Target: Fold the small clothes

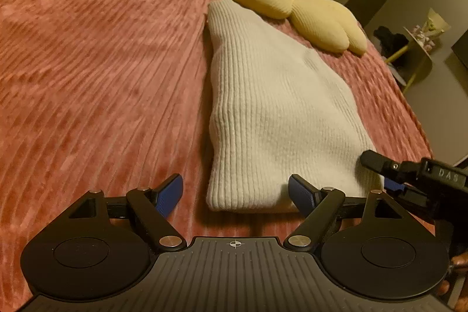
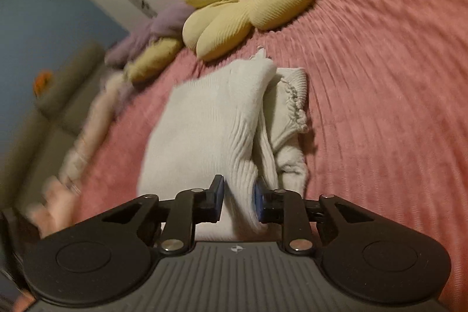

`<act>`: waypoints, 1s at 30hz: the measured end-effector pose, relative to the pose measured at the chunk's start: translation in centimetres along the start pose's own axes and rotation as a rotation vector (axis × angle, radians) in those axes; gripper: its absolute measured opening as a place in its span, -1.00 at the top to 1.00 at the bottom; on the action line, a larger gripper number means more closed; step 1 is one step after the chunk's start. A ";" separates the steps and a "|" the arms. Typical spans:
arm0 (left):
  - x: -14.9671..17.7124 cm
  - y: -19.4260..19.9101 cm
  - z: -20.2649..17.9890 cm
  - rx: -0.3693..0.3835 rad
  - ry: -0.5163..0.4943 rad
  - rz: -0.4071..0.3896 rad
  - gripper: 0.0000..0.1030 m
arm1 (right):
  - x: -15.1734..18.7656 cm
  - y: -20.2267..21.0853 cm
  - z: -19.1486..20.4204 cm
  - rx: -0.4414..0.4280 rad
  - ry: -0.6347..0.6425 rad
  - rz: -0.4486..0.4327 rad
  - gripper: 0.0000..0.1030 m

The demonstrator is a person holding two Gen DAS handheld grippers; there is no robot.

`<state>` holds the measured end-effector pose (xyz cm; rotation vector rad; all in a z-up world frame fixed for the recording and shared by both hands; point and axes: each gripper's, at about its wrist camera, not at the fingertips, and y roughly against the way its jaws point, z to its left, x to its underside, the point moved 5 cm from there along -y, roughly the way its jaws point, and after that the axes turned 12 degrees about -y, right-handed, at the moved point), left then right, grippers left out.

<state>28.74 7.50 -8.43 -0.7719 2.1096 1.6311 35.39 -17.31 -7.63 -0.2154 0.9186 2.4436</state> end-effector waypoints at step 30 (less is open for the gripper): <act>-3.3 -2.3 0.2 -0.257 -0.102 0.000 -0.90 | 2.4 -4.5 5.0 0.354 0.620 -0.141 0.53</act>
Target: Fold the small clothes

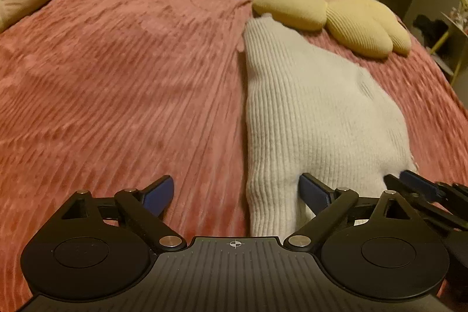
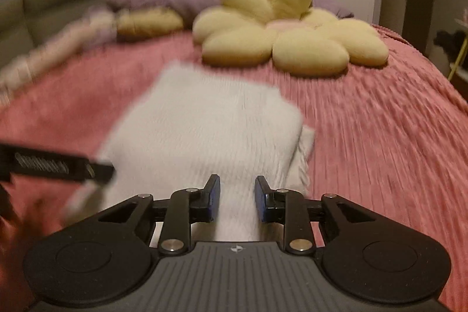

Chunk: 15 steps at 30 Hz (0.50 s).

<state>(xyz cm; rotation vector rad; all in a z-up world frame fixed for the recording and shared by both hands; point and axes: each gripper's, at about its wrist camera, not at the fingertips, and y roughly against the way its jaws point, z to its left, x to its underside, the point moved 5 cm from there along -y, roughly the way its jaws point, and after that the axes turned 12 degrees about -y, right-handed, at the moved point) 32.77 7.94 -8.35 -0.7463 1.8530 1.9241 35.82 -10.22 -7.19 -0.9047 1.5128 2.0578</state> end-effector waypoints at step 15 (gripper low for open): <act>2.5 4.2 -1.4 -0.020 -0.058 0.013 -0.99 | 2.3 4.7 -0.2 0.025 -0.020 0.103 -0.27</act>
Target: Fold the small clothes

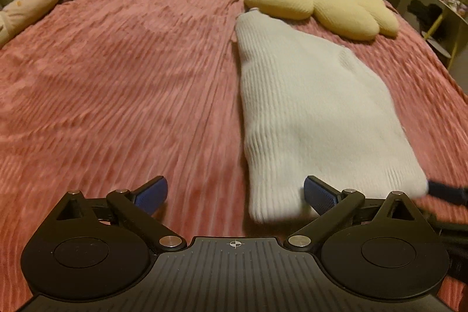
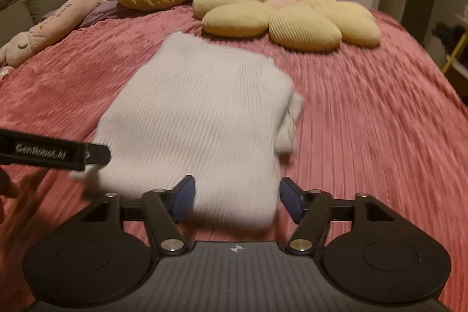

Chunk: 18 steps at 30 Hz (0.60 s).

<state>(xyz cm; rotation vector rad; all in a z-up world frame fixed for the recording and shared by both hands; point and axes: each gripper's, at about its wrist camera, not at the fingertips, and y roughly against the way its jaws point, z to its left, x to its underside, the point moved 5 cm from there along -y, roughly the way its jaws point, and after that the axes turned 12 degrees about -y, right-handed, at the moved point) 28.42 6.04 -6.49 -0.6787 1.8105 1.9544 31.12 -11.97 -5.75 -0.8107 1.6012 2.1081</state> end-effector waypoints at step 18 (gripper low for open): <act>2.1 8.4 -0.8 -0.057 -0.073 -0.030 -1.00 | 1.6 7.9 1.2 0.068 -0.156 0.085 -0.92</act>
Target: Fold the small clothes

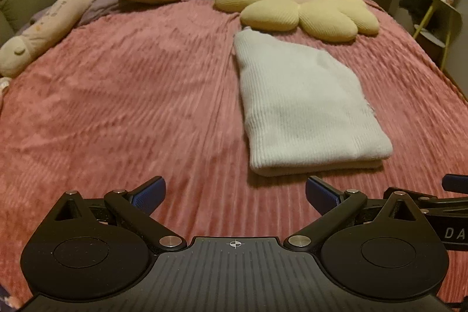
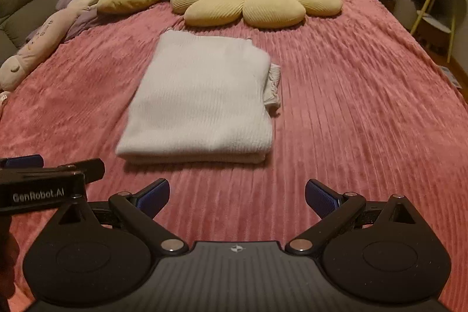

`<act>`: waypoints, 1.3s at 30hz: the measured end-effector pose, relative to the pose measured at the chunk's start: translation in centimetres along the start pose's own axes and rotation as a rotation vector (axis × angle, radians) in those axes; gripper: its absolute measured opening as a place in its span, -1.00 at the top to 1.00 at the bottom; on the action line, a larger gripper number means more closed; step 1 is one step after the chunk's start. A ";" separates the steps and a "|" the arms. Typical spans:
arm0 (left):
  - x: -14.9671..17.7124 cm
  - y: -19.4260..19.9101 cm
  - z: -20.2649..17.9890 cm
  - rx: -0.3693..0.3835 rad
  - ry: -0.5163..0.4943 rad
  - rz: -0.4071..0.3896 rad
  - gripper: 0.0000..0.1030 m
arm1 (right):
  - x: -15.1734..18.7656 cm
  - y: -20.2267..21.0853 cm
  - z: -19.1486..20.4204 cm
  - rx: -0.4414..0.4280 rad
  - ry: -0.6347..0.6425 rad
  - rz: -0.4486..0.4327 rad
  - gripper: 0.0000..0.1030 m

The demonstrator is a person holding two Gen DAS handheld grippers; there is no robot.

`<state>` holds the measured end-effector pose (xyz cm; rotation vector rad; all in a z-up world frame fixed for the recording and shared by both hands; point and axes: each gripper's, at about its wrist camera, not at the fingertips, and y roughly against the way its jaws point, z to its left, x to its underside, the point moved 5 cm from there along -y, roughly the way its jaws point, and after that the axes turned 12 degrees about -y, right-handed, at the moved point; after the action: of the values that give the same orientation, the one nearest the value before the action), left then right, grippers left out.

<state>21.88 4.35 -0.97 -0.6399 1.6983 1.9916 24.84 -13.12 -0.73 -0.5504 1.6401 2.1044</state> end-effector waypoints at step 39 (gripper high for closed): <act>0.9 0.6 0.0 0.022 0.015 0.098 -1.00 | -0.5 2.3 1.3 0.098 0.039 0.038 -0.92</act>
<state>20.82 4.32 -0.99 -0.5750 1.7894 2.0365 23.97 -12.37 1.67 -0.5355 1.7778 2.0385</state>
